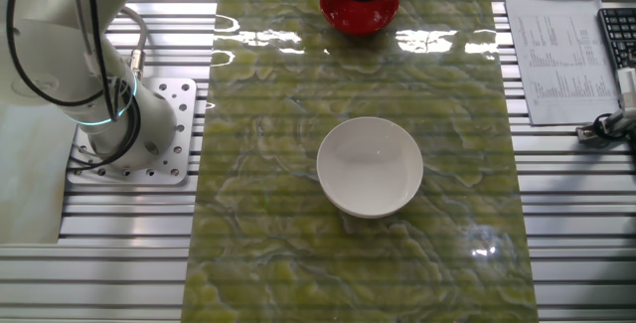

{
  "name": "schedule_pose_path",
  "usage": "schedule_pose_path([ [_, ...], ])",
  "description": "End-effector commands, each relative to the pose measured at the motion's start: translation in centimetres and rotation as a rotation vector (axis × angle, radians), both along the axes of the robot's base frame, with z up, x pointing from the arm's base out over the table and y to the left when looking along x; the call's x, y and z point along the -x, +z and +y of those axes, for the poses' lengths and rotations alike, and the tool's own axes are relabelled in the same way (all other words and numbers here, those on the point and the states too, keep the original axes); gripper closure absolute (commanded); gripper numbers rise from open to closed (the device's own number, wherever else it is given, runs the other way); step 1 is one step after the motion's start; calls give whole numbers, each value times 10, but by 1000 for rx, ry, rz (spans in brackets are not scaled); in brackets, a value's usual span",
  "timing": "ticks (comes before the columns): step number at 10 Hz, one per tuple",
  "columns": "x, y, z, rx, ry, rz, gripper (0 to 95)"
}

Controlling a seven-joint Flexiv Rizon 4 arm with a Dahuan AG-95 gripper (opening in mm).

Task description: Scoop water with a large spoon from one bowl to another

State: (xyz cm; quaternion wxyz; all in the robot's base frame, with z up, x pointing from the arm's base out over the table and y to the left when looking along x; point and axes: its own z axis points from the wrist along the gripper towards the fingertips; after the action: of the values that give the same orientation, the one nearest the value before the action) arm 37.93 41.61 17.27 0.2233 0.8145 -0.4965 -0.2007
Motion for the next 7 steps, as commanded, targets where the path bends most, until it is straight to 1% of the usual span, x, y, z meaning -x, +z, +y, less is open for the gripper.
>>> schedule_pose_path([
  [1, 1, -1, -2, -1, 0, -7, 950],
  [5, 1, -1, -3, -9, 33, -9, 950],
  [7, 2, -1, -3, -1, 49, -8, 950],
])
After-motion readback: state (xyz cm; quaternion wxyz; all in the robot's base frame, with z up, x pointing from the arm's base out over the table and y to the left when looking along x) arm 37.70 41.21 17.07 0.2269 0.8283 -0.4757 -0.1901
